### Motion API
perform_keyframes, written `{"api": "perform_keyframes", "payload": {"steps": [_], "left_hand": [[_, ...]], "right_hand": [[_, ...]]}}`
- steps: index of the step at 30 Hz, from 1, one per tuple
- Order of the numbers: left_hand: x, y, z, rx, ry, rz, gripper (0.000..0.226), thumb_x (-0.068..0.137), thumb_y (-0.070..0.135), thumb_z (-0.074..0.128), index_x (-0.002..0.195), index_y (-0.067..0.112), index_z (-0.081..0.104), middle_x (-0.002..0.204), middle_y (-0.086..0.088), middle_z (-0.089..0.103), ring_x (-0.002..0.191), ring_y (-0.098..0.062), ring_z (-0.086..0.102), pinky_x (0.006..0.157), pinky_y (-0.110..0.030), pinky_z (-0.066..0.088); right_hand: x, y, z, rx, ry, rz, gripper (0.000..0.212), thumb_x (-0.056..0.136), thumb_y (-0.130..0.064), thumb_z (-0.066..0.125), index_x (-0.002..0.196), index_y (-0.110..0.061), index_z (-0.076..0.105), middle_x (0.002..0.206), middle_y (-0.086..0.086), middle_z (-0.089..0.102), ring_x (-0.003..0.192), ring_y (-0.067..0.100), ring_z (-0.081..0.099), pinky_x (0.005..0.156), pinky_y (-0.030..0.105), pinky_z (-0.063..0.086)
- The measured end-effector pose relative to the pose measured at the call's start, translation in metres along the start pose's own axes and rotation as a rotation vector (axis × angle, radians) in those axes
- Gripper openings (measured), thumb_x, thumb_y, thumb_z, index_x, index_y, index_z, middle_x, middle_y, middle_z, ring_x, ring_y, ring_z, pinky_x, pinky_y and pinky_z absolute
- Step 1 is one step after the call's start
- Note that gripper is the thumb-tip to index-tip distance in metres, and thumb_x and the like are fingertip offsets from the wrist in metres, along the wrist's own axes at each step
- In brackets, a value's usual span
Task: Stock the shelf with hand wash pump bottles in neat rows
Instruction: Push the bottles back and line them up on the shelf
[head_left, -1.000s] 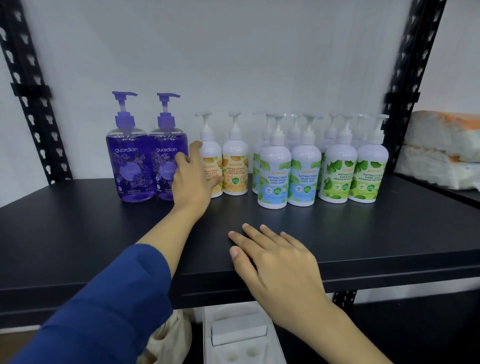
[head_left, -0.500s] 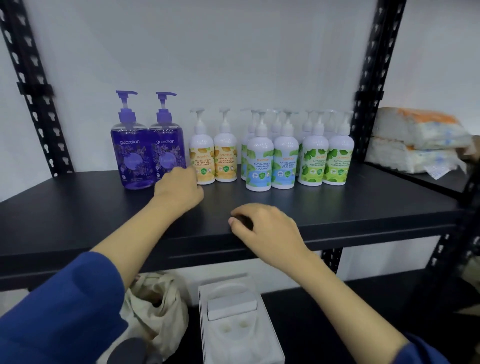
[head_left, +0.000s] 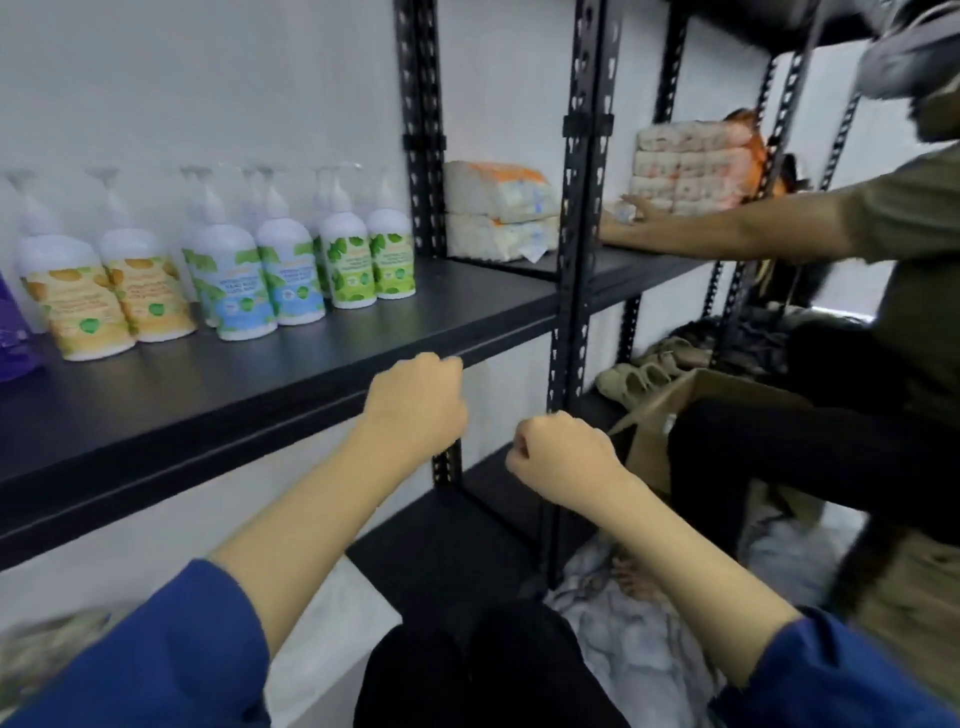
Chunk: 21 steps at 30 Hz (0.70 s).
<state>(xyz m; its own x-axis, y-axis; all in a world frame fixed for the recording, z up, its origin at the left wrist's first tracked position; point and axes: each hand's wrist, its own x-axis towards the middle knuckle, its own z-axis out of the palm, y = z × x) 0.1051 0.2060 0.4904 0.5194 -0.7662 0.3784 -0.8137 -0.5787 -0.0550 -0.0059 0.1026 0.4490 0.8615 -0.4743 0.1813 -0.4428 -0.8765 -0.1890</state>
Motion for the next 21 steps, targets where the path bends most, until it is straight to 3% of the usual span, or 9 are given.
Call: {"api": "perform_keyframes", "payload": {"steps": [4, 7, 9, 12, 17, 19, 21], "left_hand": [[0.007, 0.056, 0.051, -0.020, -0.162, 0.170, 0.012, 0.093, 0.014, 0.042, 0.089, 0.007, 0.052, 0.099, -0.013, 0.059, 0.088, -0.032, 0.058, 0.062, -0.033, 0.039], [0.014, 0.093, 0.087, -0.049, -0.247, 0.279, 0.018, 0.096, 0.017, 0.041, 0.099, 0.006, 0.054, 0.093, -0.009, 0.054, 0.083, -0.028, 0.054, 0.061, -0.032, 0.037], [0.019, 0.119, 0.113, -0.065, -0.296, 0.368, 0.018, 0.096, 0.020, 0.041, 0.101, 0.009, 0.053, 0.092, -0.006, 0.052, 0.079, -0.026, 0.051, 0.062, -0.033, 0.040], [0.020, 0.160, 0.147, -0.090, -0.384, 0.471, 0.019, 0.097, 0.024, 0.040, 0.106, 0.012, 0.052, 0.105, -0.007, 0.055, 0.089, -0.027, 0.055, 0.065, -0.032, 0.041], [0.013, 0.226, 0.203, -0.151, -0.507, 0.596, 0.026, 0.097, 0.028, 0.041, 0.114, 0.013, 0.053, 0.113, -0.008, 0.056, 0.099, -0.028, 0.056, 0.073, -0.034, 0.046], [0.010, 0.252, 0.226, -0.147, -0.584, 0.636, 0.029, 0.097, 0.030, 0.042, 0.118, 0.013, 0.052, 0.119, -0.008, 0.055, 0.106, -0.030, 0.055, 0.080, -0.036, 0.046], [0.009, 0.275, 0.250, -0.148, -0.656, 0.663, 0.031, 0.097, 0.030, 0.042, 0.120, 0.012, 0.051, 0.122, -0.010, 0.054, 0.109, -0.031, 0.054, 0.083, -0.035, 0.046]], "right_hand": [[-0.026, 0.055, 0.017, -0.011, -0.021, 0.187, 0.024, 0.095, -0.027, 0.045, 0.088, -0.007, 0.058, 0.080, 0.005, 0.054, 0.073, 0.027, 0.054, 0.061, 0.030, 0.039], [-0.045, 0.093, 0.036, -0.004, 0.007, 0.317, 0.024, 0.095, -0.025, 0.045, 0.079, -0.008, 0.052, 0.079, 0.005, 0.050, 0.076, 0.027, 0.053, 0.061, 0.030, 0.035], [-0.061, 0.115, 0.053, -0.007, 0.036, 0.419, 0.030, 0.095, -0.023, 0.044, 0.069, -0.008, 0.041, 0.075, 0.003, 0.044, 0.074, 0.026, 0.047, 0.062, 0.030, 0.031], [-0.093, 0.145, 0.080, -0.011, 0.068, 0.563, 0.040, 0.095, -0.020, 0.043, 0.060, -0.014, 0.026, 0.070, 0.000, 0.035, 0.079, 0.028, 0.049, 0.058, 0.029, 0.024], [-0.151, 0.190, 0.125, 0.025, 0.122, 0.782, 0.027, 0.092, -0.020, 0.042, 0.084, -0.001, 0.061, 0.093, 0.018, 0.063, 0.090, 0.034, 0.059, 0.065, 0.033, 0.029], [-0.174, 0.207, 0.143, 0.000, 0.124, 0.870, 0.033, 0.087, -0.021, 0.041, 0.080, 0.002, 0.064, 0.087, 0.019, 0.064, 0.084, 0.033, 0.062, 0.061, 0.031, 0.030], [-0.195, 0.226, 0.171, 0.031, -0.003, 0.988, 0.030, 0.091, -0.021, 0.041, 0.096, 0.000, 0.062, 0.101, 0.017, 0.062, 0.098, 0.032, 0.059, 0.066, 0.032, 0.036]]}}
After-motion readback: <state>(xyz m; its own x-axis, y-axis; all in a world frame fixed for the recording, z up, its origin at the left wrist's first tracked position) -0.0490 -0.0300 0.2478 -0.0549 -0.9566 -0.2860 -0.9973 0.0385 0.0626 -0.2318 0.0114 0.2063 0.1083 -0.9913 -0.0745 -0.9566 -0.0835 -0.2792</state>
